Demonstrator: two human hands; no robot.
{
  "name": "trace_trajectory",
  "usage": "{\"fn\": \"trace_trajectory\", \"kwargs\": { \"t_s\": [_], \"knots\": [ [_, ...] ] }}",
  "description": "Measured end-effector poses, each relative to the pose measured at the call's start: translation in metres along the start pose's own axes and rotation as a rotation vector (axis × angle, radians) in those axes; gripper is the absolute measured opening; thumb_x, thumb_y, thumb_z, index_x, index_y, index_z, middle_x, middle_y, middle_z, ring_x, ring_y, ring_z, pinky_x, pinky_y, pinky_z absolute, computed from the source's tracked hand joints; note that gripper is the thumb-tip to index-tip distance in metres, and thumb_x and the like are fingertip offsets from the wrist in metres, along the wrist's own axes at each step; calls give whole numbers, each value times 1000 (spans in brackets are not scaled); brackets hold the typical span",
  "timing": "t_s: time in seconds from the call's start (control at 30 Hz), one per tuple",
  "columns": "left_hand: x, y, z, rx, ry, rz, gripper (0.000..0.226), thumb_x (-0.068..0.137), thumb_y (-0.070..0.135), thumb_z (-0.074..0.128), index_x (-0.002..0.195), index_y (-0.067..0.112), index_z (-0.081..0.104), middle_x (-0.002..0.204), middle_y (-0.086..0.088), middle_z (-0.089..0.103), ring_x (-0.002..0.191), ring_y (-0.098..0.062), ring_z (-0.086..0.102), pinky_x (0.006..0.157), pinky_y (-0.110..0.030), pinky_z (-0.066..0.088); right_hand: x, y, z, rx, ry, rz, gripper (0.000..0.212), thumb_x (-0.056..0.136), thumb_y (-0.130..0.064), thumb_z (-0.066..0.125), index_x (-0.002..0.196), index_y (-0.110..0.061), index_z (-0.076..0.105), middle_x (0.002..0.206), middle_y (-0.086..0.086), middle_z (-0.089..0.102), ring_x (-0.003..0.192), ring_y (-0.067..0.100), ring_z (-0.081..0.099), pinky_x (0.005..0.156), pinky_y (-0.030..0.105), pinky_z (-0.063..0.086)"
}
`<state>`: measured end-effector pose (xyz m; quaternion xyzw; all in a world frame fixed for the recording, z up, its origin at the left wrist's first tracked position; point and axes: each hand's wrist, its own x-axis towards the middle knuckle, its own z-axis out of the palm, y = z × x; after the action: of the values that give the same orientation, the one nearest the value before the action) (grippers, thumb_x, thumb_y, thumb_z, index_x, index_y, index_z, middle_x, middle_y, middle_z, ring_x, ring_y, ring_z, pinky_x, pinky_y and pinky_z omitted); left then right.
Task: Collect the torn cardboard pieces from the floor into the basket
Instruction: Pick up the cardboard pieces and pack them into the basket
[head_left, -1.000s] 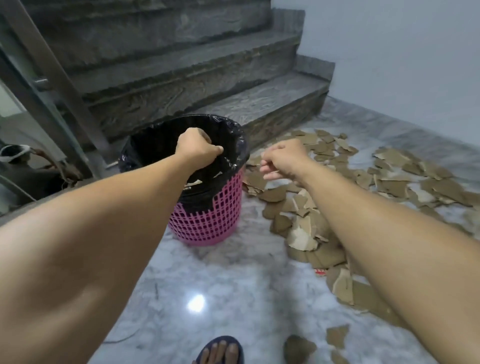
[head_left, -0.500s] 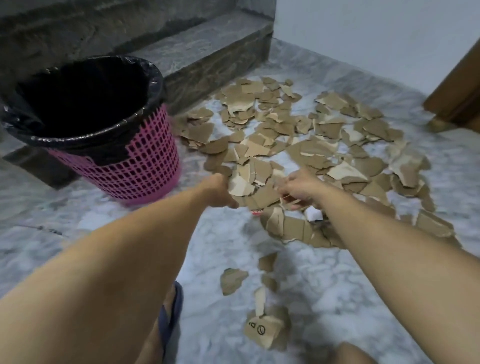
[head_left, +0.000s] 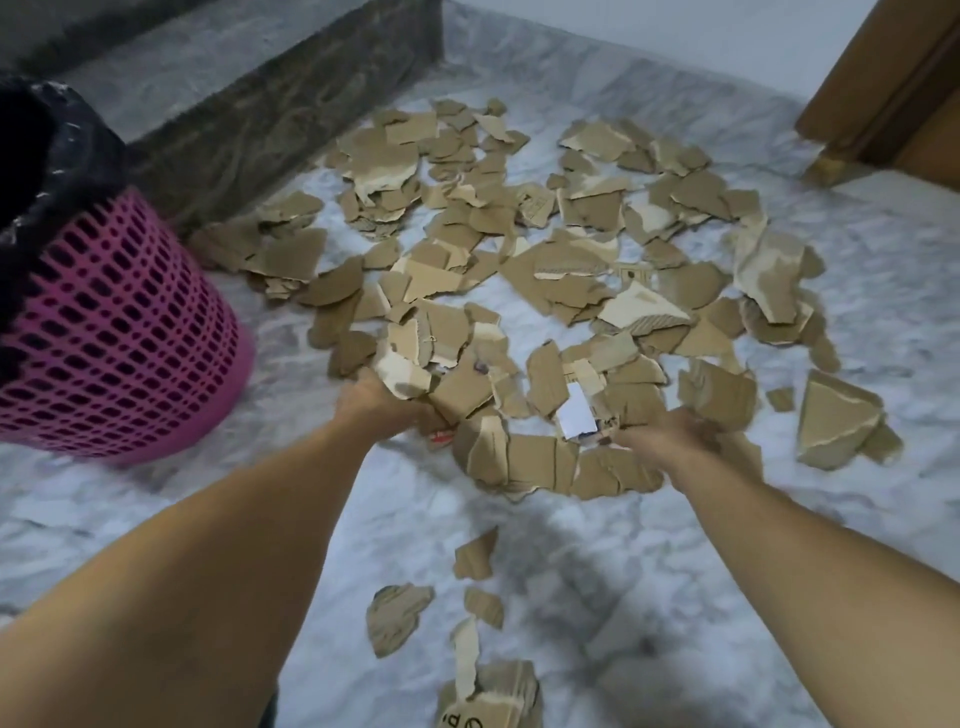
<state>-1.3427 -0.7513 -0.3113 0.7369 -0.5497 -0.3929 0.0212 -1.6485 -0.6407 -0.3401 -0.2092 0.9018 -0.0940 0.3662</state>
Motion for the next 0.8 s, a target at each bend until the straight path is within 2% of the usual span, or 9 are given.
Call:
{"fn": "trace_trajectory", "kwargs": {
  "t_s": [0.07,0.13,0.27,0.33,0.43,0.53,0.6,0.7,0.8],
  "knots": [
    [30,-6,7,-45,39,-121,129,31,64,84,135,5,36,130,-18,49,120,-36,51,100,-45,48,13,3,-2,80,45,25,132,36,-61,76,147,-8,30,153,20,32,133,42,41,104,51,43],
    [43,-5,9,-102,103,-210,147,7,74,79,131,6,37,129,-19,49,117,-36,53,97,-47,49,25,4,-4,98,104,25,126,45,-61,81,147,-7,31,153,20,31,136,42,37,106,51,41],
    [59,3,16,-111,200,-309,143,25,72,83,139,5,30,139,-22,38,127,-38,44,100,-49,46,37,-10,-3,110,164,6,133,36,-73,77,144,-9,35,151,20,33,138,43,32,106,52,40],
    [60,13,20,-67,216,-308,146,23,76,79,140,5,28,139,-22,39,128,-37,42,102,-48,44,40,-21,1,57,144,-35,114,49,-67,79,140,-10,41,149,22,35,137,42,30,107,48,39],
    [57,25,31,162,223,-232,120,54,66,81,142,6,27,143,-20,34,135,-35,31,110,-43,33,40,-42,8,23,66,-115,90,66,-53,80,138,-9,46,144,18,44,133,37,41,103,39,42],
    [56,27,44,212,245,-116,114,54,66,80,141,12,30,145,-19,32,136,-35,28,111,-44,28,45,-53,14,75,33,-154,72,68,-48,77,126,-10,58,125,13,60,106,33,58,80,34,54],
    [58,26,49,186,254,-59,111,57,76,72,139,11,35,144,-20,32,136,-36,28,111,-46,28,53,-56,12,100,88,-154,55,70,-41,71,114,-9,63,111,11,63,94,30,57,72,30,49],
    [60,29,44,78,363,-45,110,61,78,65,138,6,35,143,-20,29,137,-36,25,111,-48,25,62,-55,-4,111,251,-102,78,54,-61,69,116,-14,59,123,14,56,112,37,53,90,43,48],
    [71,31,38,80,368,-99,120,58,80,65,143,6,27,152,-22,20,143,-36,17,113,-50,20,81,-40,-15,5,271,-61,102,47,-75,71,127,-14,54,136,15,47,130,40,37,98,53,39]
  ]
}}
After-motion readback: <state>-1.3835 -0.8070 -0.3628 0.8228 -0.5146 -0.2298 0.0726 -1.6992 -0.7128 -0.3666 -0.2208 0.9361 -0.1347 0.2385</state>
